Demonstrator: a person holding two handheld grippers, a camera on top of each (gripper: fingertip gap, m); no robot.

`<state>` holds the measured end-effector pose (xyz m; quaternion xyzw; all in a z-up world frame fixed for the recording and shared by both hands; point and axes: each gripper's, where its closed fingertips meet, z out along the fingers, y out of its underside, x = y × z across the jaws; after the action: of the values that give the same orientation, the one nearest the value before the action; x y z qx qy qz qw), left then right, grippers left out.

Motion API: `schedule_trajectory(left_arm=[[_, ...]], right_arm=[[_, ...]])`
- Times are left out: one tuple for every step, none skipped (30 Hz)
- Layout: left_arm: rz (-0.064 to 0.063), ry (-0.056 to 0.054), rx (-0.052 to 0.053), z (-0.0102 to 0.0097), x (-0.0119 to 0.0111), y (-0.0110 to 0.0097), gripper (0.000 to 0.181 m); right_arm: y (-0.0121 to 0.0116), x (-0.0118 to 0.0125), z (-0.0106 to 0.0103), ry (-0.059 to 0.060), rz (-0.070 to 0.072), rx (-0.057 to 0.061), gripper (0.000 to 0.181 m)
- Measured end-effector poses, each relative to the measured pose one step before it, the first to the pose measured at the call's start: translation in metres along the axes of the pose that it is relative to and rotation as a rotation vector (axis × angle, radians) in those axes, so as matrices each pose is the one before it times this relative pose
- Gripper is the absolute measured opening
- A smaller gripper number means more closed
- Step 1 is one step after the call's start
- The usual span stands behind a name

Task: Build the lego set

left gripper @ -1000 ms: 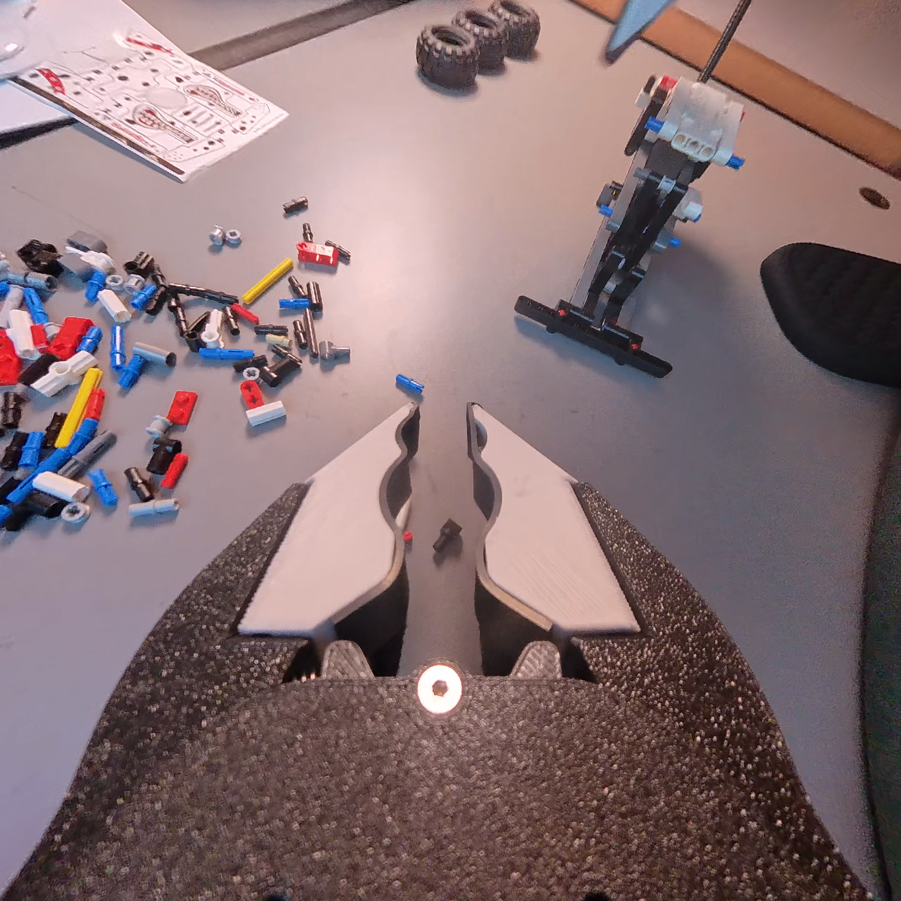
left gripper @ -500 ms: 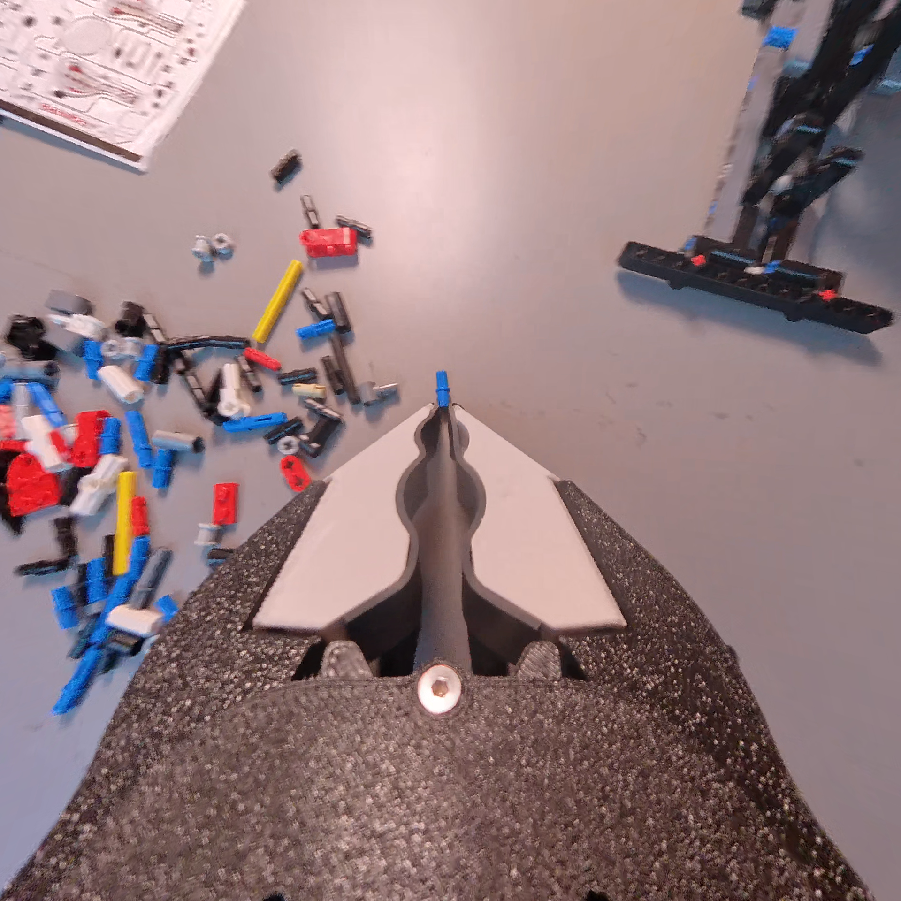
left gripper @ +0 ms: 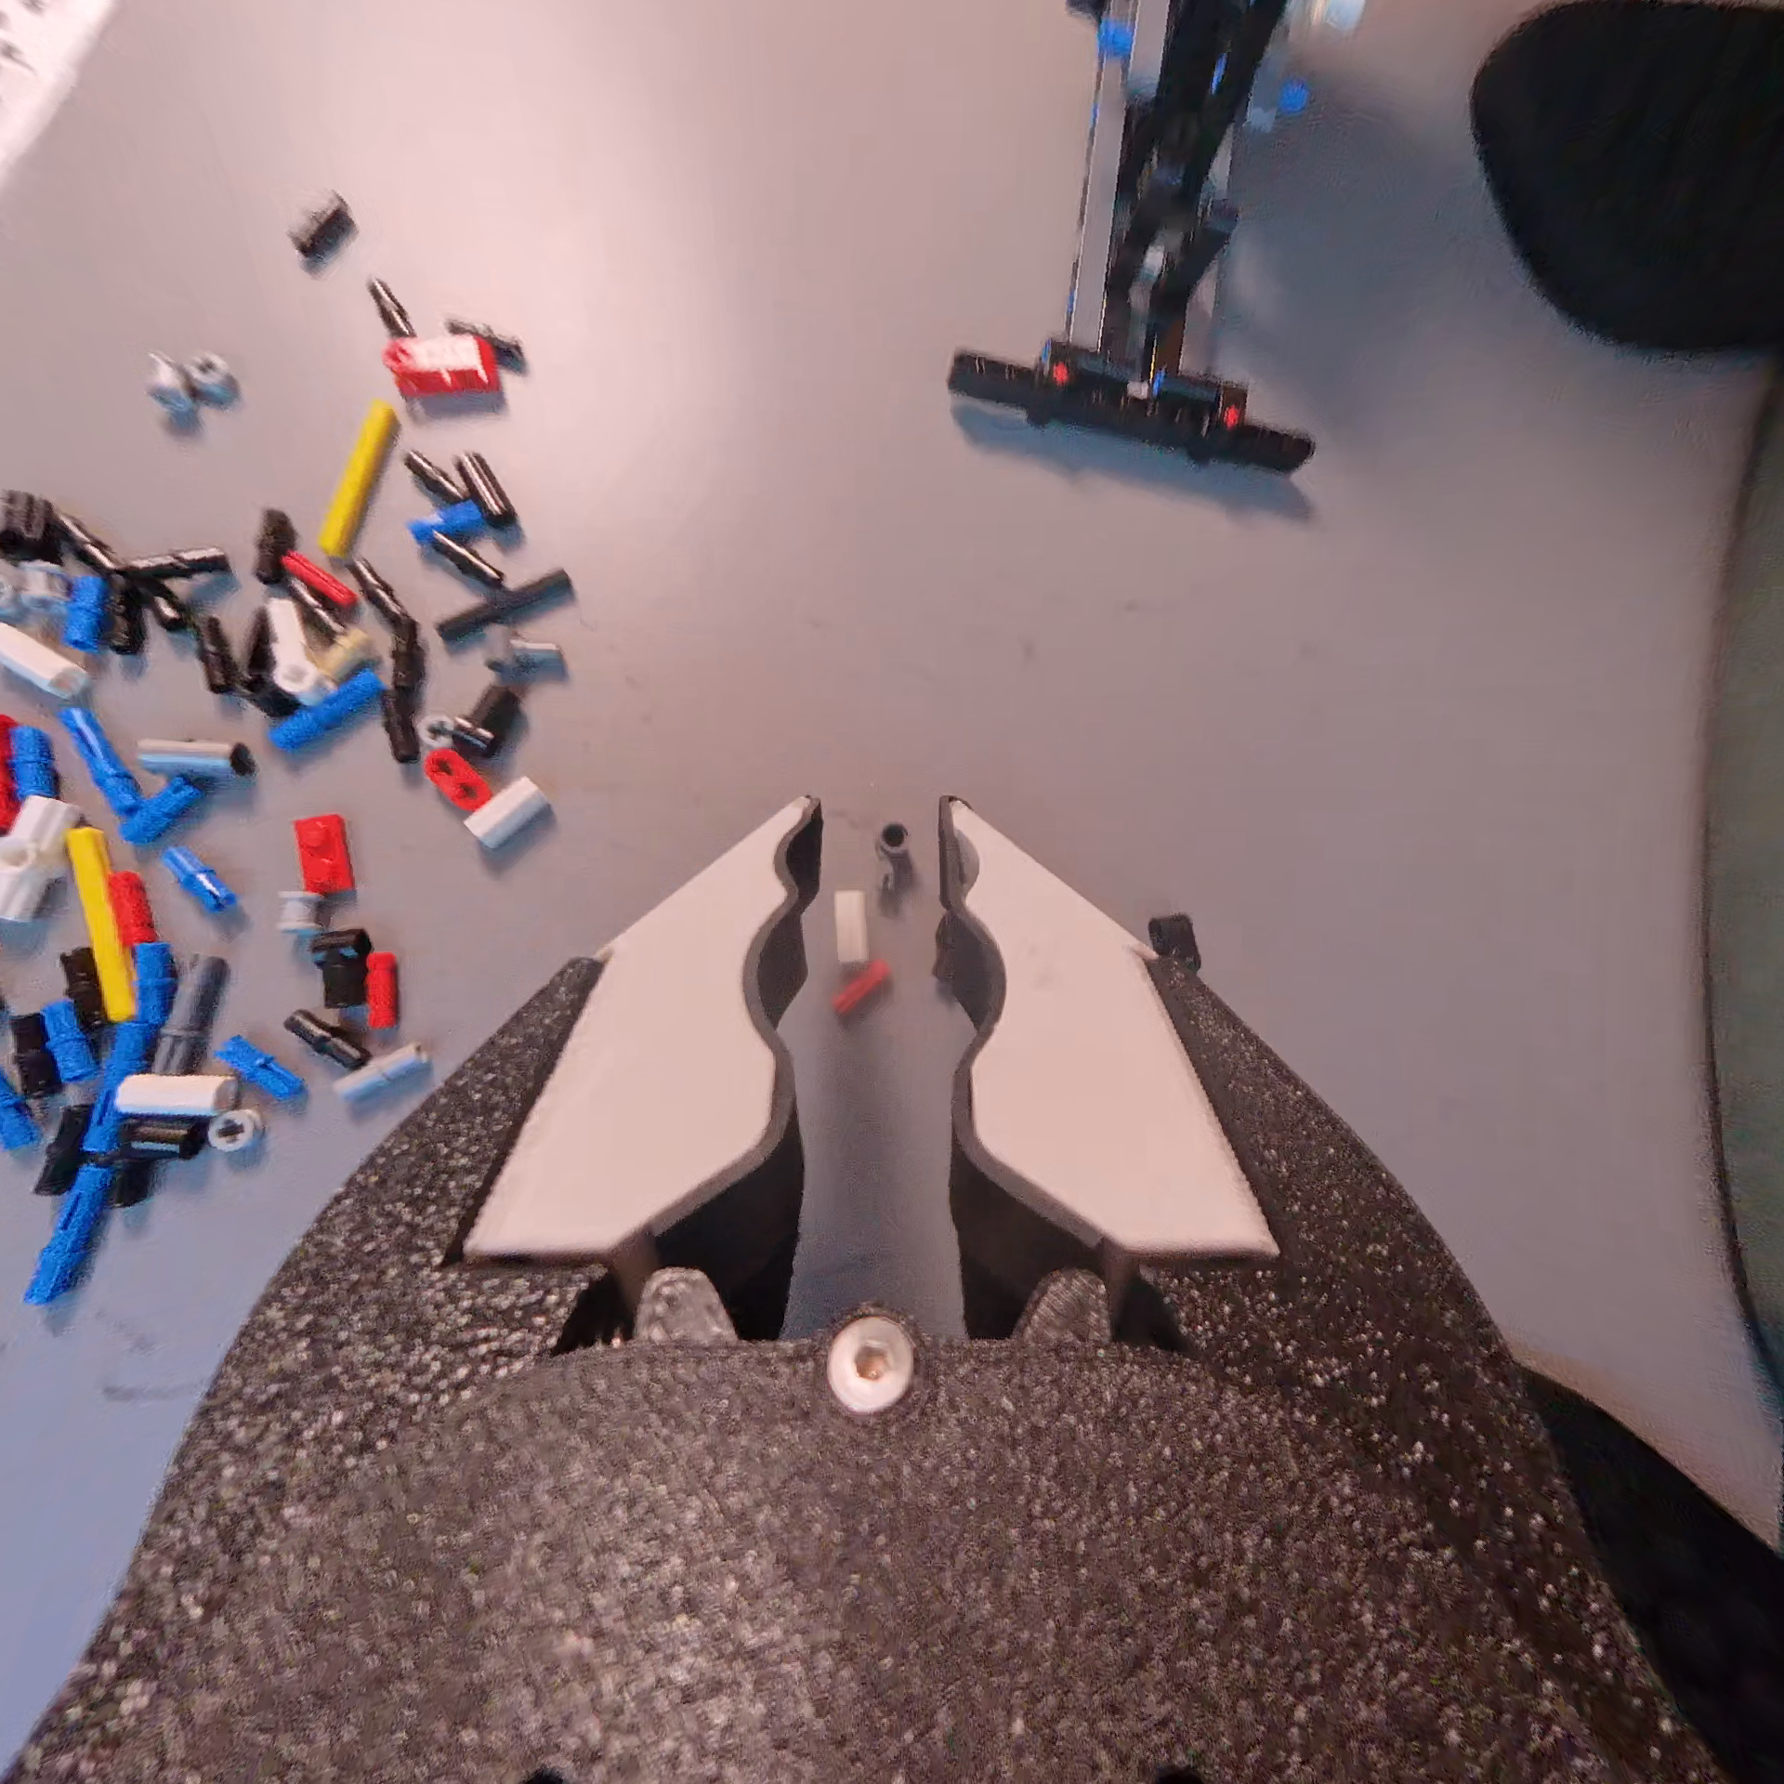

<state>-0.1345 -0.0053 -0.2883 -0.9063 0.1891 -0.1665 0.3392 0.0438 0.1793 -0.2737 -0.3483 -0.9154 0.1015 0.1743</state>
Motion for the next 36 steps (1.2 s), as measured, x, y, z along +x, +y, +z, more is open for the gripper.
schedule_trajectory(left_arm=[[0.0308, -0.0074, -0.0499, 0.00484, 0.00347, 0.00888, 0.024], [0.0236, -0.0083, -0.0351, 0.00488, 0.00203, 0.0063, 0.022], [0.0105, -0.0129, -0.0198, 0.00429, -0.00044, 0.00362, 0.018], [0.0081, -0.0112, -0.0152, 0.00321, -0.0014, 0.00259, 0.01], [0.0127, -0.0096, -0.0024, 0.00174, -0.00158, 0.00021, 0.006], [0.0017, -0.0108, 0.0074, 0.00048, -0.00275, -0.00183, 0.006], [-0.0108, -0.0263, 0.0067, -0.00024, -0.00673, -0.00215, 0.006], [-0.0241, -0.0411, 0.0137, -0.00084, -0.011, -0.00293, 0.005], [-0.0447, -0.0526, 0.0194, -0.001, -0.01516, -0.00341, 0.005], [-0.0574, -0.0658, 0.0217, -0.00062, -0.01883, -0.00313, 0.005], [-0.0611, -0.0596, 0.0171, 0.00029, -0.01817, -0.00226, 0.006], [-0.0546, -0.0408, 0.0092, 0.0012, -0.01416, -0.00129, 0.006], [-0.0393, -0.0296, 0.0066, 0.00114, -0.01027, -0.00095, 0.007], [-0.0243, -0.0273, 0.0062, 0.00071, -0.00766, -0.00073, 0.016], [-0.0157, -0.0184, 0.0016, -0.00016, -0.00476, 0.00031, 0.025], [-0.0118, -0.0061, 0.0044, -0.00131, -0.00148, 0.00039, 0.029], [-0.0086, 0.002, 0.0153, -0.00306, 0.00105, -0.00078, 0.032], [-0.0052, 0.0073, 0.021, -0.00423, 0.00269, -0.00145, 0.032], [-0.0007, 0.0164, 0.0153, -0.00462, 0.00469, -0.00074, 0.032], [0.0049, 0.0218, 0.0023, -0.00476, 0.0061, 0.00116, 0.031], [0.0103, 0.0284, -0.0022, -0.0048, 0.00793, 0.00207, 0.031], [0.0093, 0.0384, -0.0096, -0.00466, 0.01039, 0.00343, 0.03], [0.0112, 0.0448, -0.0161, -0.0044, 0.01254, 0.00453, 0.029], [0.0164, 0.0383, -0.0119, -0.00376, 0.01267, 0.00417, 0.029], [0.0183, 0.0267, -0.014, -0.00289, 0.01153, 0.00452, 0.028], [0.0239, 0.0248, -0.0241, -0.00181, 0.01119, 0.00597, 0.026], [0.0357, 0.0166, -0.0228, -0.00109, 0.00976, 0.00605, 0.022], [0.0444, -0.0027, -0.0138, -0.00067, 0.00666, 0.00489, 0.015], [0.0483, -0.004, -0.0087, -0.00005, 0.00583, 0.00412, 0.013], [0.0437, 0.0034, -0.0037, 0.00029, 0.00623, 0.0032, 0.01], [0.0251, -0.0027, -0.001, 0.00073, 0.00364, 0.00222, 0.009], [0.0113, -0.0021, -0.0053, 0.00135, 0.00203, 0.00216, 0.009], [0.0088, 0.0044, -0.0082, 0.0016, 0.00199, 0.00213, 0.01], [0.0086, -0.0013, -0.0077, 0.00176, 0.00043, 0.00143, 0.011], [0.0101, -0.0057, -0.0066, 0.00191, -0.00045, 0.00083, 0.013], [0.0096, -0.0002, -0.0107, 0.00216, 0.00047, 0.00118, 0.013]], right_arm=[[0.00106, 0.00034, 0.00062, -0.0008, -0.0023, -0.0125, 0.071], [0.00045, 0.00021, 0.00046, 0.0009, -0.0038, -0.0083, 0.069], [0.0001, -0.00037, 0.00047, -0.0022, -0.0042, -0.0057, 0.068], [-0.00003, -0.00053, 0.00035, -0.002, -0.0041, -0.0056, 0.067], [-0.00016, 0.00031, 0.00027, 0.0042, -0.0042, -0.0055, 0.064], [0.00012, 0.00047, 0.00017, 0.0039, -0.0072, -0.0057, 0.063], [0.00002, -0.00016, -0.00007, -0.0022, -0.0084, -0.005, 0.063], [0.00012, 0.00027, 0.00016, -0.0048, -0.0068, -0.0045, 0.062], [0.00083, 0.00126, 0.00024, -0.0038, -0.0037, -0.0083, 0.062], [0.00235, 0.00284, 0.00017, -0.0017, -0.0036, -0.0147, 0.061], [0.00352, 0.00474, 0.00016, 0.0026, -0.0022, -0.0175, 0.061], [0.00458, 0.00698, 0.00041, 0.0087, 0.0032, -0.0181, 0.061], [0.00538, 0.00819, 0.00078, 0.0097, 0.0093, -0.0174, 0.061], [0.00561, 0.00949, 0.0013, 0.012, 0.0114, -0.0145, 0.061], [0.00605, 0.01006, 0.00149, 0.0116, 0.0158, -0.0128, 0.061], [0.00597, 0.01024, 0.00179, 0.0109, 0.0169, -0.0118, 0.061], [0.00503, 0.00998, 0.00196, 0.0128, 0.0128, -0.0084, 0.061], [0.00369, 0.00853, 0.00187, 0.0092, 0.0048, -0.0047, 0.061], [0.00226, 0.00714, 0.00184, 0.0079, 0.0006, -0.0012, 0.061], [0.001, 0.006, 0.00189, 0.0058, 0.0017, 0.0001, 0.061], [-0.0007, 0.0052, 0.00174, 0.0077, -0.0027, 0.0053, 0.061], [-0.00148, 0.00519, 0.00151, 0.0153, -0.0073, 0.0057, 0.061], [-0.00133, 0.00424, 0.00134, 0.0128, -0.009, 0.0004, 0.061], [-0.00153, 0.00351, 0.00153, 0.0108, -0.0085, -0.0026, 0.062], [-0.00147, 0.00334, 0.00167, 0.0124, -0.0047, -0.0056, 0.062], [-0.00112, 0.00373, 0.00104, 0.0166, 0.0, -0.0096, 0.064], [-0.00102, 0.00329, -0.0023, 0.0145, 0.0046, -0.0097, 0.072], [-0.00489, 0.00216, -0.00761, 0.0052, 0.0248, 0.0162, 0.08], [-0.01074, 0.00083, -0.01236, -0.0017, 0.0419, 0.0524, 0.084], [-0.01394, -0.0004, -0.01484, 0.0054, 0.0356, 0.067, 0.086], [-0.0154, -0.00224, -0.01485, 0.0154, 0.0173, 0.0684, 0.087], [-0.01691, -0.00596, -0.01304, 0.0127, 0.0081, 0.0715, 0.086], [-0.01812, -0.01039, -0.01004, 0.0018, 0.0084, 0.0771, 0.082], [-0.01692, -0.01472, -0.00577, -0.0125, 0.0112, 0.0718, 0.077], [-0.01315, -0.01776, -0.00131, -0.0205, 0.0081, 0.055, 0.073], [-0.00956, -0.01928, 0.00214, -0.0234, 0.0001, 0.0418, 0.072]])
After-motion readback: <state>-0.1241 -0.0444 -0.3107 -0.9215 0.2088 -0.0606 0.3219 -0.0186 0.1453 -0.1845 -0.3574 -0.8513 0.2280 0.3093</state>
